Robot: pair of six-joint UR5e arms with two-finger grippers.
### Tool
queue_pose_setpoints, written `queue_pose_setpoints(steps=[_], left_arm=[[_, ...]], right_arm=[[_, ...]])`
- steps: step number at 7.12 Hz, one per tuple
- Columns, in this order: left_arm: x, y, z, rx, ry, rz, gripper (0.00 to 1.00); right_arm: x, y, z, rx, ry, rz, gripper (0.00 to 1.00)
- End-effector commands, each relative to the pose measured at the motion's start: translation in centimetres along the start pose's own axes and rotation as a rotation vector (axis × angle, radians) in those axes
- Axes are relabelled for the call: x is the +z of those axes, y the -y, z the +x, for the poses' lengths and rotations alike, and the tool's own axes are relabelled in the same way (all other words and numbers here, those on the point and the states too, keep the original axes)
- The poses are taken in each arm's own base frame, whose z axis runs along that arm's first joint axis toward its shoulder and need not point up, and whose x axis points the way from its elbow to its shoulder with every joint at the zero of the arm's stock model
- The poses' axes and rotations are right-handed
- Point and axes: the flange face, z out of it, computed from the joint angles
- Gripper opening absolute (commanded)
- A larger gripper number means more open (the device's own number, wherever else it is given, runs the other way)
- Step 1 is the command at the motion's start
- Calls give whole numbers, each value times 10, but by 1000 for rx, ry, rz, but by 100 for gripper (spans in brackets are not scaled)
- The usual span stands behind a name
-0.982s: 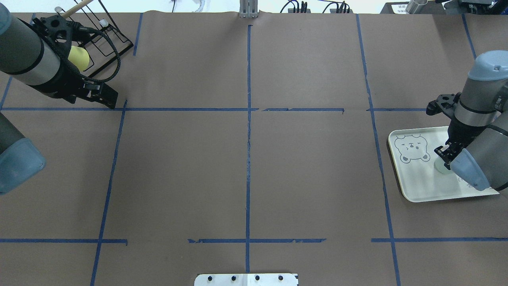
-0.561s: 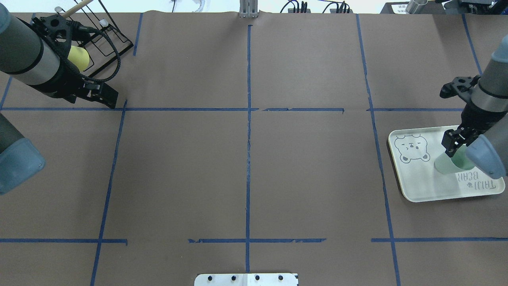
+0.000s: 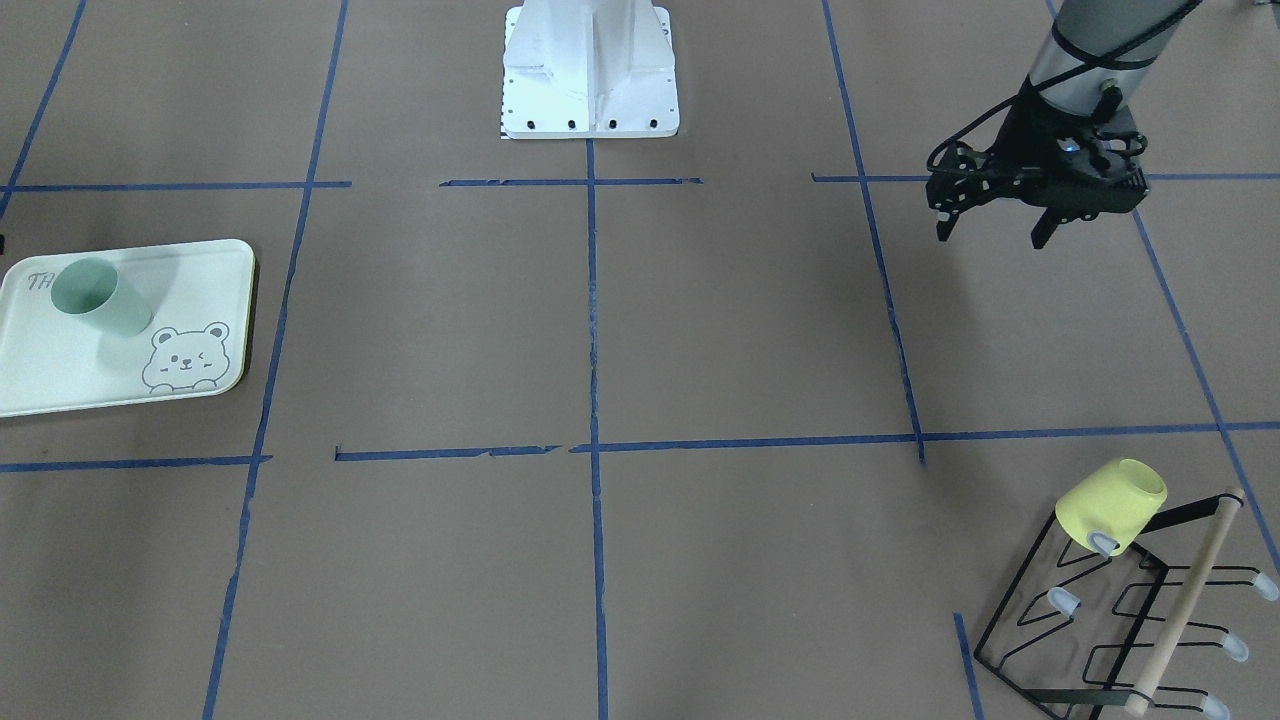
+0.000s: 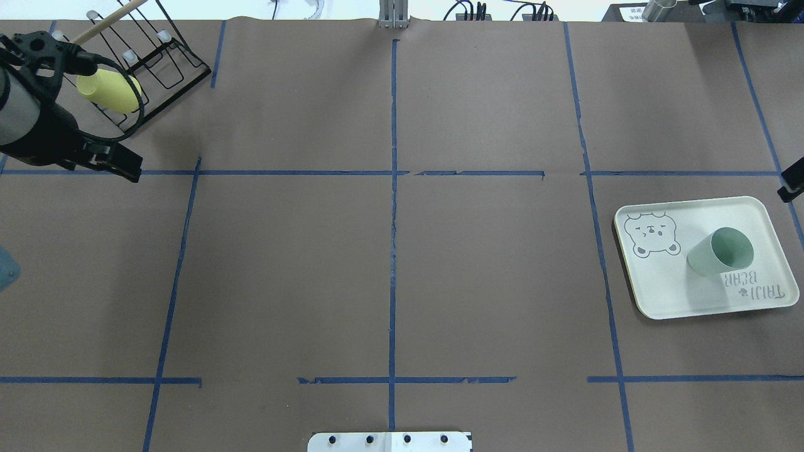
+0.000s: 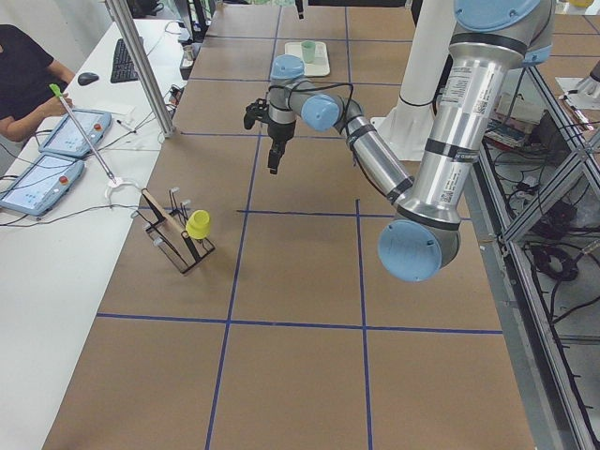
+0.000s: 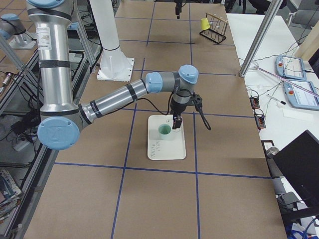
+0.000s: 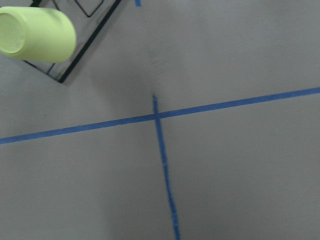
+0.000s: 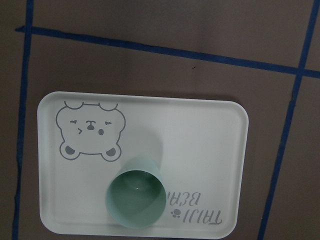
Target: Left arm grabs green cup and hands to right arm on tray
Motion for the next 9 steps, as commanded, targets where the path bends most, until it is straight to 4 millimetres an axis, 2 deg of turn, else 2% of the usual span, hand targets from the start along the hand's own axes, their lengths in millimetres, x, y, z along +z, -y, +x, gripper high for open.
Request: queue_pose_setpoints(steps=[1,2,3,5,6,7,9], left_arm=[[-10,-26,-102,92,-30,-63,100],[-13,-42,-157,148,2,-73,100],[-1,-60,-208,183,8,-115,100],[1,-79,-287,153,-81,-121,100],[13,-85,-324,92,-77,-140,100],[30,-92,-346,45,-77,-173,100],[38,-109,-356,10,-77,-197,100]], right_arm=[[-4,-42,69,33,49,13,100],[-8,-56,90,28,51,26,100],[-14,-65,104,26,55,44,100],[-11,-72,108,-8,53,41,100],[-24,-75,111,-1,50,72,100],[-33,-80,120,17,49,94,100],[-32,-93,125,31,48,95,100]])
